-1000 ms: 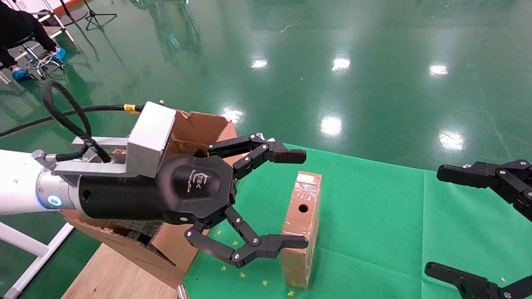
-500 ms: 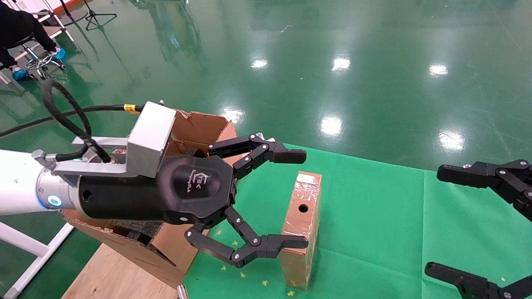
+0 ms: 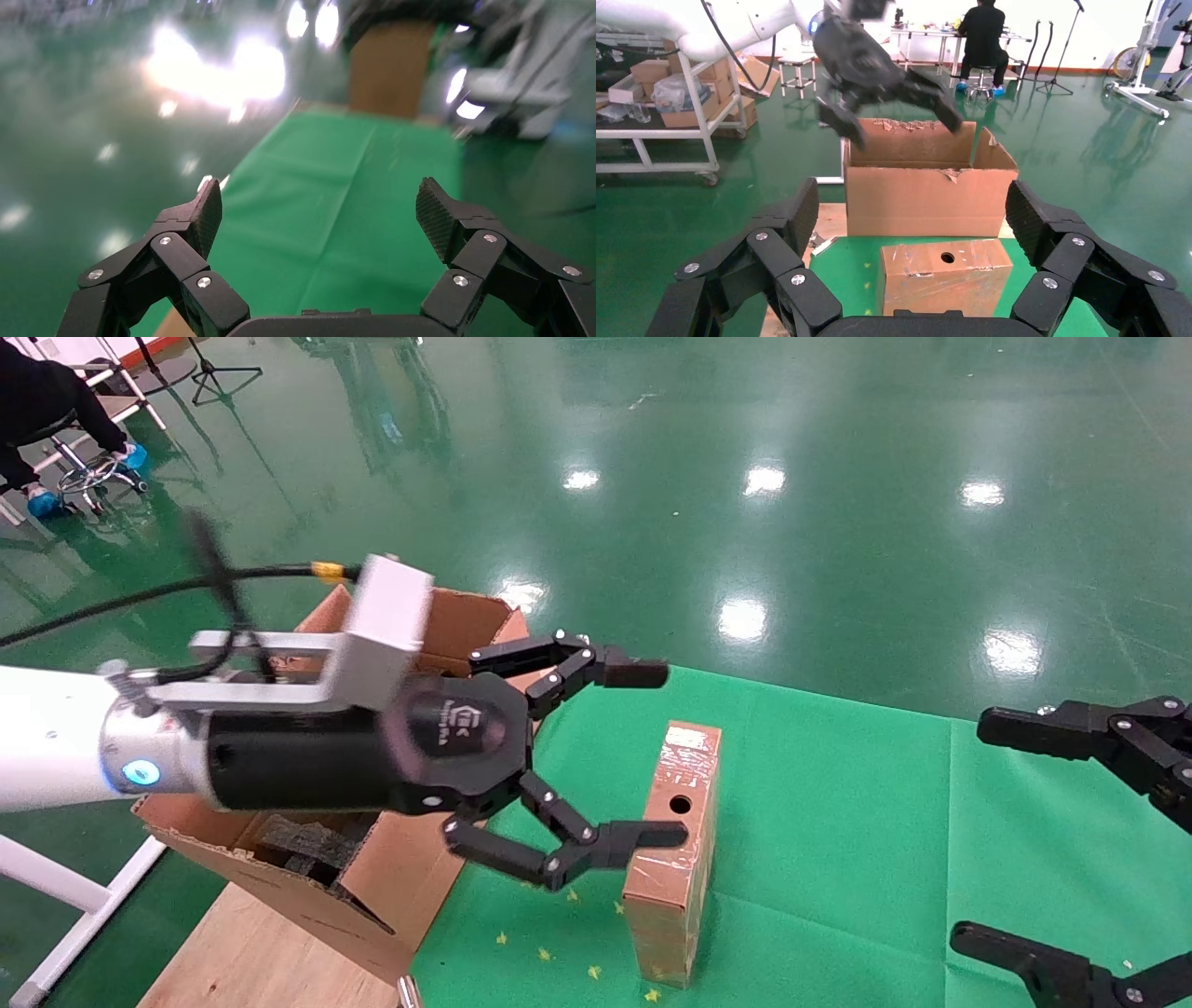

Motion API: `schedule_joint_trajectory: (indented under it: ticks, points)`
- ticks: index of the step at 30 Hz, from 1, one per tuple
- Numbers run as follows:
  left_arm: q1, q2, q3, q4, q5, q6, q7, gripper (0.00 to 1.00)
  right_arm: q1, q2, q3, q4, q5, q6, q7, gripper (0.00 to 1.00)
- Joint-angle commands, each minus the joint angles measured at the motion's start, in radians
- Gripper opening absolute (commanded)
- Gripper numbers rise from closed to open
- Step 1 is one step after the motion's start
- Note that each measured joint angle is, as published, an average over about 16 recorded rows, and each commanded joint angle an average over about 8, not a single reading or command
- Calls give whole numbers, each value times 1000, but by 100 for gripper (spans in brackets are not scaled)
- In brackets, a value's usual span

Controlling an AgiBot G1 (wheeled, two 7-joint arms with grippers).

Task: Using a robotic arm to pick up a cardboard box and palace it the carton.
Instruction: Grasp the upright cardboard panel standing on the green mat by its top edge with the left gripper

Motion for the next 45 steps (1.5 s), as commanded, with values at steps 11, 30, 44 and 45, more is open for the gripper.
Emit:
schedule_joint_trajectory:
  ticks: [11, 30, 44, 45]
  points:
    - [-47, 0, 34, -29, 89, -58, -45, 100, 0, 0, 0, 0, 0, 0, 0, 0]
    - [-354, 135, 218, -31, 512, -139, -406, 100, 0, 0, -1, -1, 0, 0, 0, 0]
    - [-653, 359, 487, -21, 942, 127, -1134, 100, 0, 0, -1, -1, 0, 0, -1, 0]
    - [-672, 379, 513, -19, 965, 147, -1191, 100, 0, 0, -1, -1, 1, 0, -1, 0]
